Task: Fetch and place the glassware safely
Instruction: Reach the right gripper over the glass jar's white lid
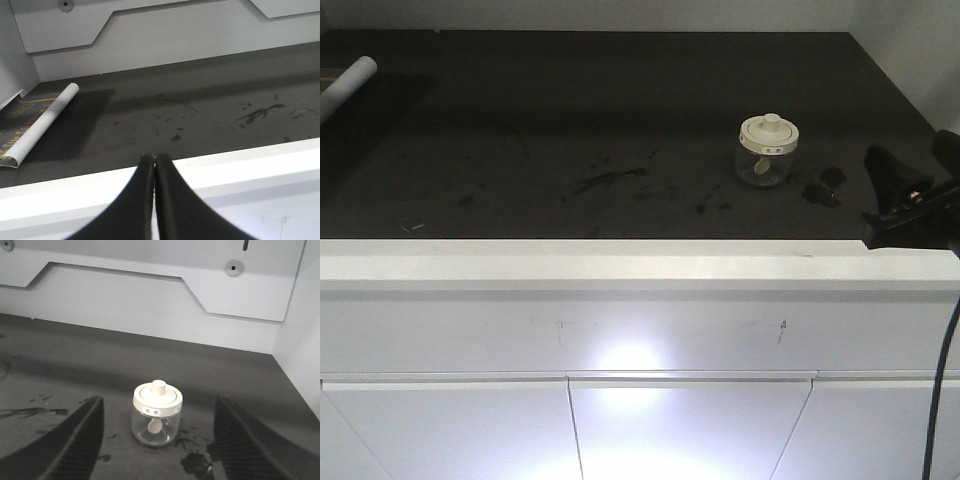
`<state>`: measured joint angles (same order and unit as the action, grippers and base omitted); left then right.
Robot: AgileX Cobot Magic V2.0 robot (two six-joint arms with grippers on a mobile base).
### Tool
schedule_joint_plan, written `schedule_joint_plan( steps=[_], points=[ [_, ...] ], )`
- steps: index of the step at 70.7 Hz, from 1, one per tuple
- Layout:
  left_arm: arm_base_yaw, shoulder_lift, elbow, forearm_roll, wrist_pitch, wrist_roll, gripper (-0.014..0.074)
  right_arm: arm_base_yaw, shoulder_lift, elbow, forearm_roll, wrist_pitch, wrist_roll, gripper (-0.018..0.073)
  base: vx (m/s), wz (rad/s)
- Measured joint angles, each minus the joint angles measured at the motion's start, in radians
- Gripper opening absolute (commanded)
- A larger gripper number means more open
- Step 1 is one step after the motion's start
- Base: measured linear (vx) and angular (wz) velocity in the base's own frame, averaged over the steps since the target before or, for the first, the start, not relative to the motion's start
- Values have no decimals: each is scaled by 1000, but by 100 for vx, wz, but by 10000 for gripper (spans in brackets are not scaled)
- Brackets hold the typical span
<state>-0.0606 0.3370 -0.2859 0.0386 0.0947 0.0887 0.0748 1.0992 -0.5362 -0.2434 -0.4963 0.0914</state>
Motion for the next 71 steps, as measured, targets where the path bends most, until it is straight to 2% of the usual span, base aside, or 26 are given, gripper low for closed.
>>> schedule_joint_plan(
  steps=[16, 41, 57, 71],
  points=[
    [0, 0, 0, 0, 0, 0, -7, 0, 214, -142, 0, -47, 5, 485, 0, 0],
    [0, 0, 0, 0, 0, 0, -7, 0, 615, -500, -6, -51, 51, 485, 0, 0],
    [0, 0, 0, 0, 0, 0, -7, 0, 828, -721, -92, -47, 116, 485, 0, 0],
    [0, 0, 0, 0, 0, 0, -7, 0, 988, -870, -127, -33, 153, 485, 0, 0]
  ],
)
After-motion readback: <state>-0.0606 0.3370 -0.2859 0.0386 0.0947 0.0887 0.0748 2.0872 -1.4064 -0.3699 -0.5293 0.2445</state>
